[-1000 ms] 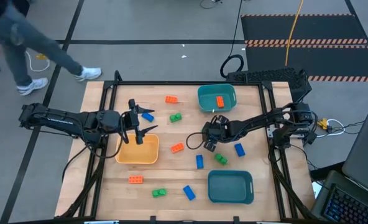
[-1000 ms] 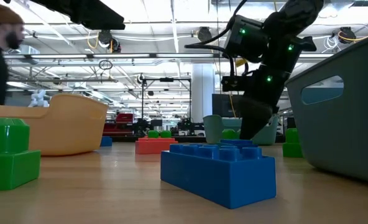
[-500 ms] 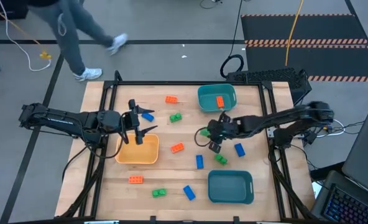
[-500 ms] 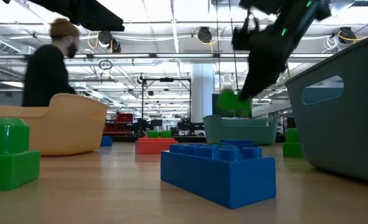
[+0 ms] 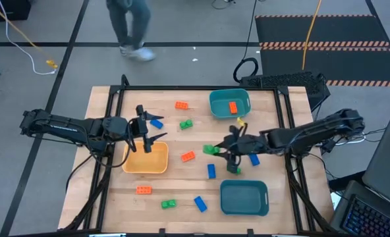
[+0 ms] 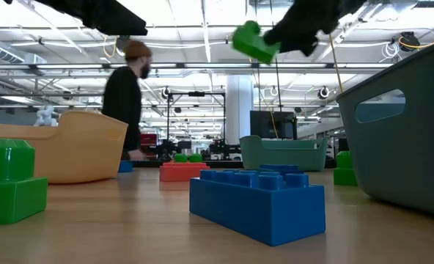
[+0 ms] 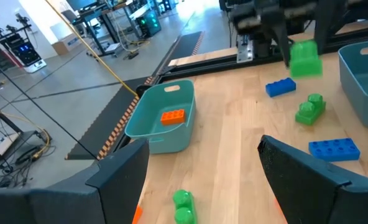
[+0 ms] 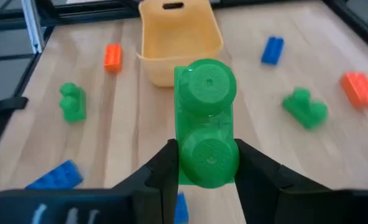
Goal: Sort & place blocks by color
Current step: Put the green game piece into the yellow bin
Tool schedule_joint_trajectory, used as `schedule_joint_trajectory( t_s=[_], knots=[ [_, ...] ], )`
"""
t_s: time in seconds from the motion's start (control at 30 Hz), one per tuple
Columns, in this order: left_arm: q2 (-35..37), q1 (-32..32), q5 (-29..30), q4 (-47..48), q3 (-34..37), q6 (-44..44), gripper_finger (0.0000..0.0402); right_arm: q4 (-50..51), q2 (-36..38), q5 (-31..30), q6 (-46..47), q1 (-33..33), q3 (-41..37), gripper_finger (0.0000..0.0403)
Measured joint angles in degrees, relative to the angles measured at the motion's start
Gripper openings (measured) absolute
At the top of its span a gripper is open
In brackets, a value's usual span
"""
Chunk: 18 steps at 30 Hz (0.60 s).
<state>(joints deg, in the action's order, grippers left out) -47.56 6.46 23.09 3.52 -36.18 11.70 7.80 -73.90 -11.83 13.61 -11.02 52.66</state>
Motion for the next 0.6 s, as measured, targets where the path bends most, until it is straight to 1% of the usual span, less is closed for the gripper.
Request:
schedule_joint_trajectory(
  t_s=[0.13, 0.33, 0.43, 0.6],
  knots=[
    [0.00, 0.00, 0.00, -0.60, 0.00, -0.01, 0.0308, -11.43, -6.65, 0.50, -4.50, 1.93, -0.02, 0.0115],
    [0.01, 0.00, 0.00, -0.17, 0.00, 0.01, 0.0308, -28.64, -15.42, 6.10, -5.27, 5.48, 0.26, 0.0115],
    [0.01, 0.00, 0.00, 0.36, 0.00, 0.05, 0.0308, -31.72, -19.28, 7.59, -5.62, 6.20, 3.00, 0.0115],
    [0.01, 0.00, 0.00, 0.77, 0.00, 0.63, 0.0308, -31.33, -26.00, 10.43, -8.22, 6.20, 11.35, 0.0115]
  ],
)
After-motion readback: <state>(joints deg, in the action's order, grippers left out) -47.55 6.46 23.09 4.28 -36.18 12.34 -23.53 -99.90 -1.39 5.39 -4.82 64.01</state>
